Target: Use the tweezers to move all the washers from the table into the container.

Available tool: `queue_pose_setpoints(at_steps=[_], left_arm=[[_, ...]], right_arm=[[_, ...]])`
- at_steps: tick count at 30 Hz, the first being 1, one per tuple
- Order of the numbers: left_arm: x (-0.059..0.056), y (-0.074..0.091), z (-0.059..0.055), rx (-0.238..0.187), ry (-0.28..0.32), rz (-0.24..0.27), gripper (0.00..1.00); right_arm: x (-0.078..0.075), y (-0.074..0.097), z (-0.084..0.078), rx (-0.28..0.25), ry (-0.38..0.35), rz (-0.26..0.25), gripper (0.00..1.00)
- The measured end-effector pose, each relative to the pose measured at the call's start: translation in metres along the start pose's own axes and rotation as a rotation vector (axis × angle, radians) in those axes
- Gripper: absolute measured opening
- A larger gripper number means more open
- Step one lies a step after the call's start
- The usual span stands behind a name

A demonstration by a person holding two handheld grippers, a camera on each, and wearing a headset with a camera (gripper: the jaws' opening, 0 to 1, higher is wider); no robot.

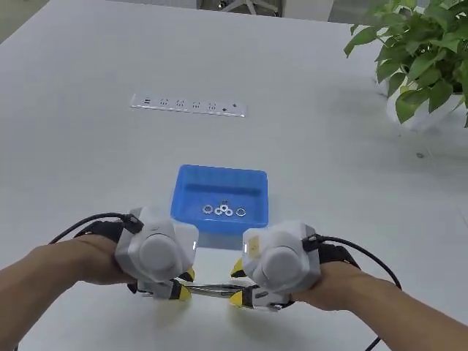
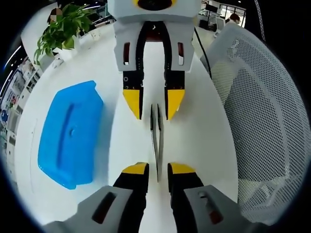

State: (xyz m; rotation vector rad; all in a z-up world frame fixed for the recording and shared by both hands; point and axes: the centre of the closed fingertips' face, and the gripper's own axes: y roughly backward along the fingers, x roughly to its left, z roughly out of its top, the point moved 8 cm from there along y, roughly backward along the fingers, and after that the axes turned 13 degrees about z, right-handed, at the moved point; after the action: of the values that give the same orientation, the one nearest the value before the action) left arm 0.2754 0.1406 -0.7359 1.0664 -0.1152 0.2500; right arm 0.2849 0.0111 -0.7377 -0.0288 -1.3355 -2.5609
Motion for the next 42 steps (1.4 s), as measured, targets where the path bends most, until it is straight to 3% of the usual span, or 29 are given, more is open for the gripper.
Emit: queue_pose_setpoints(at_steps=[5,12,19,25,34,42], left_arm=[[0.004,0.013,-0.002,-0.011,0.077,0.023,0.29],[0.014,0.040,-0.002,-0.087,0.195,0.099,0.38],[0.018,0.062,-0.013,-0.113,0.252,0.131,0.47],[0.022,0.075,-0.018,-0.157,0.322,0.172,0.56],[0.019,0.086,-0.011,-0.232,0.370,0.199,0.70],[0.022,0.096,-0.008,-0.281,0.410,0.246,0.93]], right_arm=[[-0.001,0.012,-0.001,-0.059,-0.057,-0.042,0.31],[-0.005,0.039,-0.016,-0.076,-0.114,-0.092,0.40],[-0.006,0.065,-0.031,-0.131,-0.176,-0.139,0.51],[-0.004,0.086,-0.041,-0.216,-0.232,-0.187,0.59],[0.002,0.102,-0.050,-0.283,-0.272,-0.241,0.76],[0.004,0.117,-0.049,-0.329,-0.291,-0.260,0.89]])
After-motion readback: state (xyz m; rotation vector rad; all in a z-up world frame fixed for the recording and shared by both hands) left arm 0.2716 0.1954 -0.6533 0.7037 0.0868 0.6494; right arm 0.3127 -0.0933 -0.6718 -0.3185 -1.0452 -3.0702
